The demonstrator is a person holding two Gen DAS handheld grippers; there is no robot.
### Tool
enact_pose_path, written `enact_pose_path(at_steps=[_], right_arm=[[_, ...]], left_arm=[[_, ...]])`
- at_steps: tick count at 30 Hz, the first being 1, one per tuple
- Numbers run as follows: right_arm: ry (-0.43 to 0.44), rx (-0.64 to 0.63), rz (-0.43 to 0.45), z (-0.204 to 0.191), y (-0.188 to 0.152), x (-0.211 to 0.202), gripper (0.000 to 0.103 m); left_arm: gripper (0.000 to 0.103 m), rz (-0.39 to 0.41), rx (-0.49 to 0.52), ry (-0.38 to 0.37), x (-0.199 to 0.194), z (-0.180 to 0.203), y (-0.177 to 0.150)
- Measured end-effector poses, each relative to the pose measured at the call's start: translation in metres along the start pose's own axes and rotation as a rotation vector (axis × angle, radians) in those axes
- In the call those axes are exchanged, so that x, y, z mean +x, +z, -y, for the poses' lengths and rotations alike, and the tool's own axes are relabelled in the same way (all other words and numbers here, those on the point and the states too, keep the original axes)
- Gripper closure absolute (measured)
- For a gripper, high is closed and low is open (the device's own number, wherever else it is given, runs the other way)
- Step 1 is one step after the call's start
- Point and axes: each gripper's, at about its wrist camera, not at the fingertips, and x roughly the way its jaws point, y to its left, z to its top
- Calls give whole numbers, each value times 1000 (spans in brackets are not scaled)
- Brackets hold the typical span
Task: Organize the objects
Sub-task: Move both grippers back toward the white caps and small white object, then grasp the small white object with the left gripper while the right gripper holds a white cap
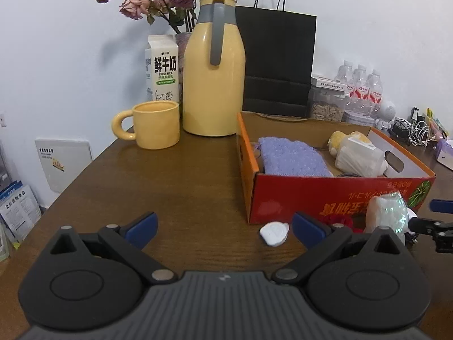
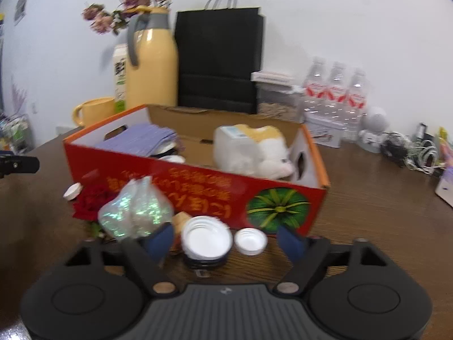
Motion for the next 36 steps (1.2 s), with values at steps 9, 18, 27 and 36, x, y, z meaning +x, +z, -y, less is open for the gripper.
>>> enact_pose_path(at_steps=[9,18,27,36], right_arm=[[60,58,13,3,-3,7,64],[-32,42,141,-3,-10,-17,64],[-72,22,176,-5,-13,-26,64],[-74,21,179,-4,-14,-26,64]], left_arm=[[0,-12,-10,5,-7,-1,-6],[0,-39,-8,11,0,5,-11],[0,-102,2,27,35,24,-9],[32,-142,-2,34,66,42,-10]])
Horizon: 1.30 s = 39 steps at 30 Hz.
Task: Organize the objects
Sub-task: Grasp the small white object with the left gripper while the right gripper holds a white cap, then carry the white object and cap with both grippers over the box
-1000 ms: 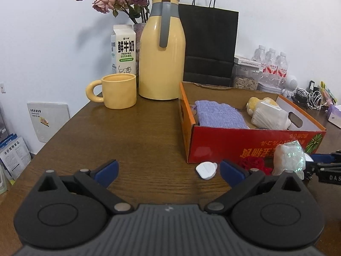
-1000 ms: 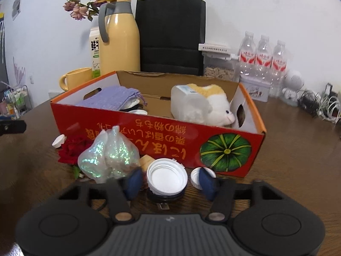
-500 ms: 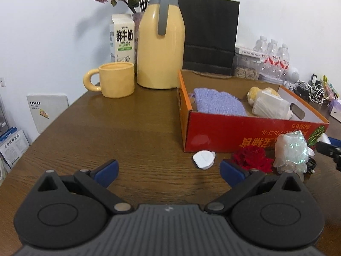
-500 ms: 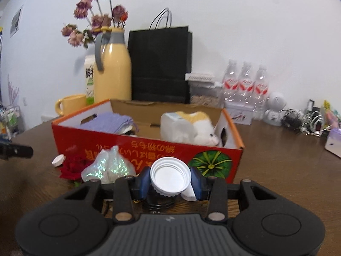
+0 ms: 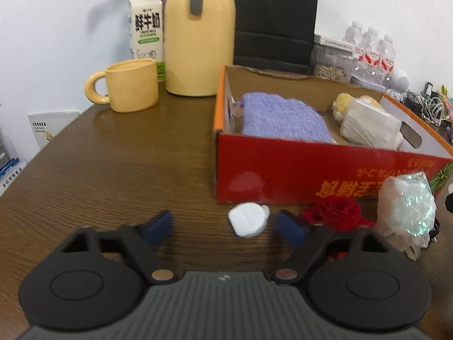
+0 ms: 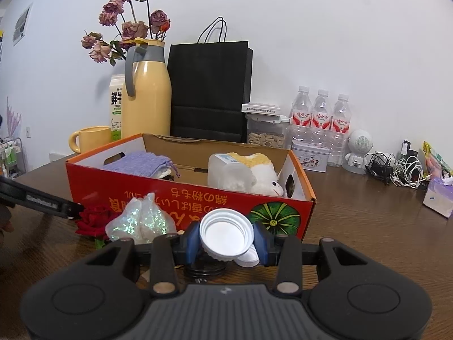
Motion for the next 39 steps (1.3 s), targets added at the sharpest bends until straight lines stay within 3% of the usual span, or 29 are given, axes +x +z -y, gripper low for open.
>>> enact_pose_path(at_steps=[1,3,11,21,30,39], right_arm=[[2,0,0,0,0,0,64],[4,1,1,0,0,0,64],[2,2,6,2,0,0,64],[4,-1,46,1,8,-6,64],[4,9,147,2,60,7,64],[-33,83,128,13,80,62,64]], left_arm=[[38,6,7,2,-1,1,-1],[73,20,12,-21,-4,2,-2],[73,77,44,-39,-17,7,-10],[73,172,10,-57,-50,0,-11],[73,330,39,-105,-70,29,40],[73,346,-19,-89,-26,58,91]])
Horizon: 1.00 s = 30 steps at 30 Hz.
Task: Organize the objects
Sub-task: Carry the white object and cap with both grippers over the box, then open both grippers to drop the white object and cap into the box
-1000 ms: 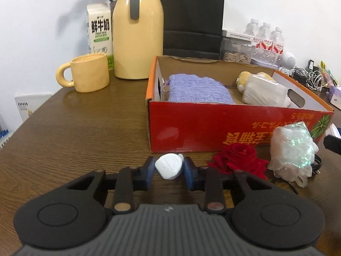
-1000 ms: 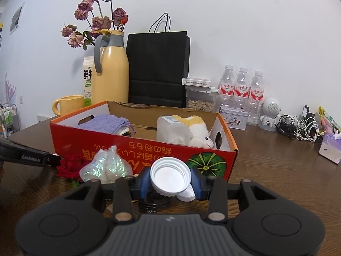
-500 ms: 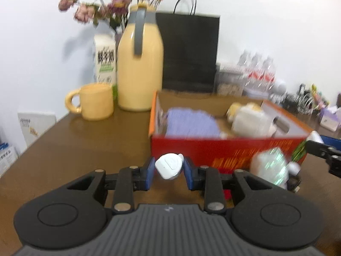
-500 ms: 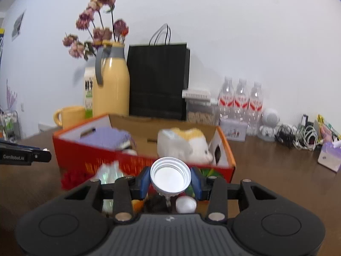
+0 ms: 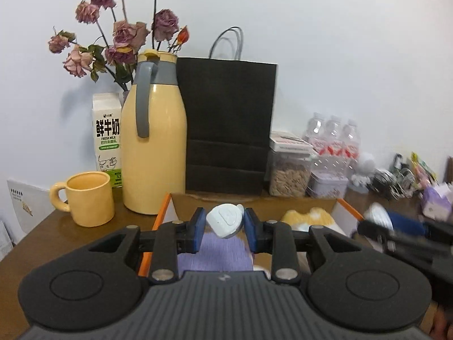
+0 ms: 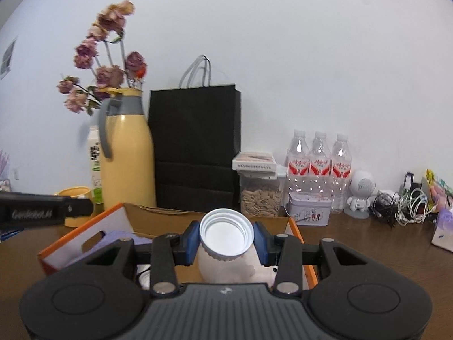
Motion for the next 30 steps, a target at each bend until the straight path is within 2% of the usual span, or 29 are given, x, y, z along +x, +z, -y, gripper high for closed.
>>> enact_pose_path(at_steps=[3,7,17,19,20,21,22,23,24,30], right_arm=[[8,14,-45,7,-10,8,64],[14,26,-64,10,-16,10,64],[37,17,-94,5,-22,7,64],[41,17,-97,5,-23,5,64],[37,14,-96,5,-24,5,56],[35,12,-94,5,-24,4,47],[36,12,-88,5,-25,3,23],[35,13,-82,5,-25,3,3],[34,12,-76,5,-25,1,0],[28,7,-70,4,-25,0,0]], left_arm=[[73,-20,-31,15,16,-3,-9],[73,-70,-8,15,28,-8,-22],[72,-84,12,-5,26,-10,-30],[55,-74,7,-14,23,-11,-30],[33,-66,5,-16,21,-10,-31],[8,-54,6,-14,19,-10,-31],[0,-35,9,-11,17,-9,-31],[0,-9,10,-6,13,-9,-32],[0,-1,11,-11,12,-8,-31],[0,-2,13,-17,11,-7,-31]])
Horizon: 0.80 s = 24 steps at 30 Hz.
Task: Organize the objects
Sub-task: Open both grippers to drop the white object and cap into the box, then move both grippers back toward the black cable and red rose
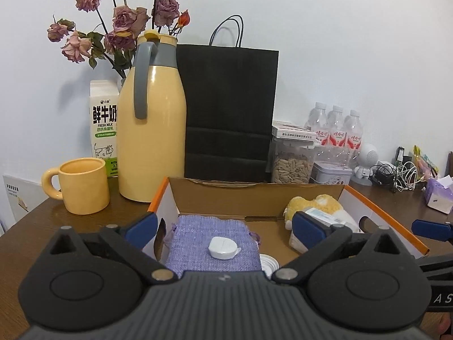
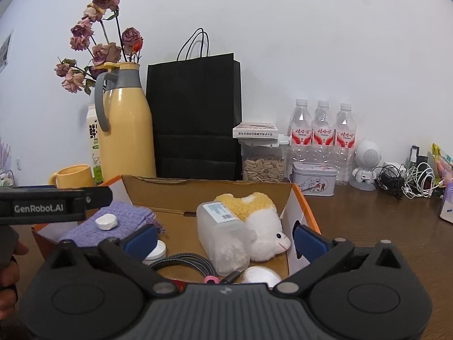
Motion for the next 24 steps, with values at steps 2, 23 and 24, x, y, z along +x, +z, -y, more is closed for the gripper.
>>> enact_pose_path(at_steps=[2,23,24], right_arm=[[-3,-1,3,0,0,-1,0],[-2,-7,27,10,-10,-31,0],[0,-6,21,11,-12,-33,0]], left_arm=[[0,0,-2,5,0,-1,0],[0,15,24,-64,-31,-5,-13],[0,13,25,-66,-33,-6,-15]])
